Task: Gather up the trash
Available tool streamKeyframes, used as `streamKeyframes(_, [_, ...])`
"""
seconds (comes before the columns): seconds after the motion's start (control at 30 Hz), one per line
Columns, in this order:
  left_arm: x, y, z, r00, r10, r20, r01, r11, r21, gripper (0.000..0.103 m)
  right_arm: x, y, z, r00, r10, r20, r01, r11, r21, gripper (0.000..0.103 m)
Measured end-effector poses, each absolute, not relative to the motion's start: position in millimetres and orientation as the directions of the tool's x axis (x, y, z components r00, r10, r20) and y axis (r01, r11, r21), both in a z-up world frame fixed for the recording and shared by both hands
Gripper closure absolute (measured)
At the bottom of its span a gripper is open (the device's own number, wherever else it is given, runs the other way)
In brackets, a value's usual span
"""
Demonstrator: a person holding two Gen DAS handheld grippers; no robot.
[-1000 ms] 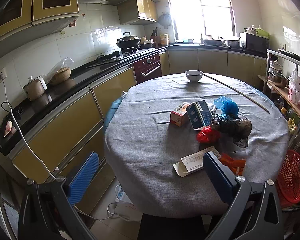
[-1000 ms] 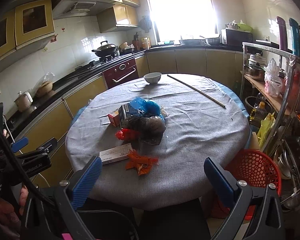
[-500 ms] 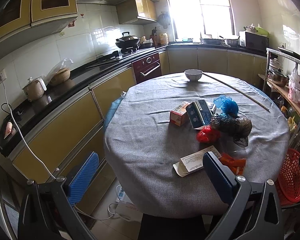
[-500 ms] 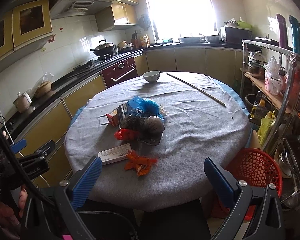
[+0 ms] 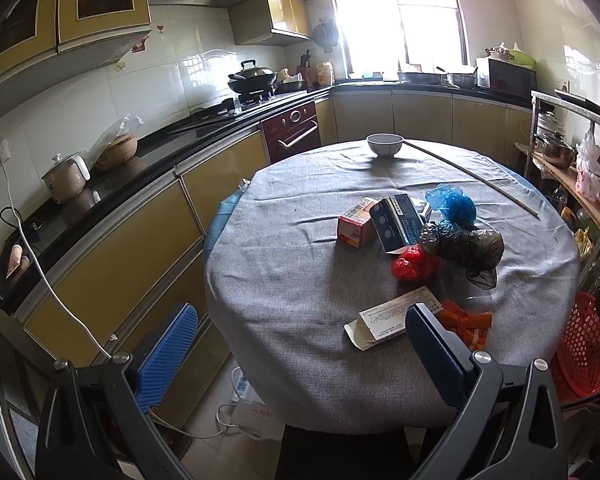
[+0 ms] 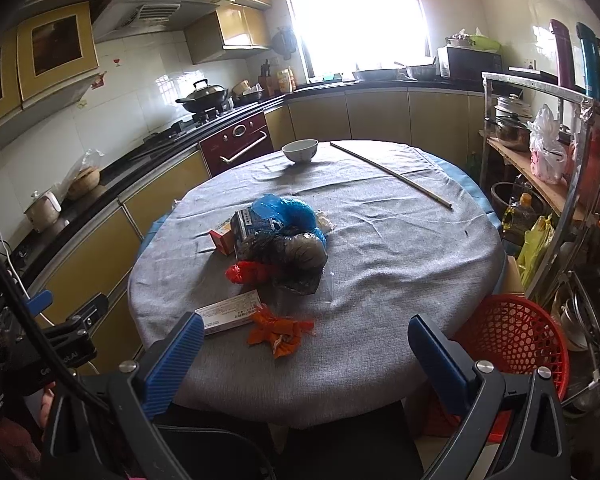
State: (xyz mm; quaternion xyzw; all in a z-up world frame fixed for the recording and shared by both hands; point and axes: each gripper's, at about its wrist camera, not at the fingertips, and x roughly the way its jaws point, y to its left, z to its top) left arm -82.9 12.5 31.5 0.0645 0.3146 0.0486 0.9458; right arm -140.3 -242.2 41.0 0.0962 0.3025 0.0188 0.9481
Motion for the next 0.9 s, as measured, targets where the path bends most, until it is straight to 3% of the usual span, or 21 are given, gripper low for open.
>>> streamKeyframes(0.33, [-70,10,18,0.766,0.122,-0.631,-0.038,0.989,0.146,0.000,-125,-245,33,0.798,0.096,-0.595,0.027,0.981,0.194,0.000])
streamKeyframes(0.67, [0,8,-38,0.574,-0.090,-0.814,0.221,0.974,0.048,0.000,-43,-264,5,0.725,0.181,-0.665,-0.021,0.970,0.241,0.000])
streamKeyframes(0.9, [41,-2,-54,0.528,-0.207,-0.824,0.331,0.943,-0.026,0.000,36,-262,-17,0.674,0.288,-0.681,-0.100,0.948,0.302,0.003])
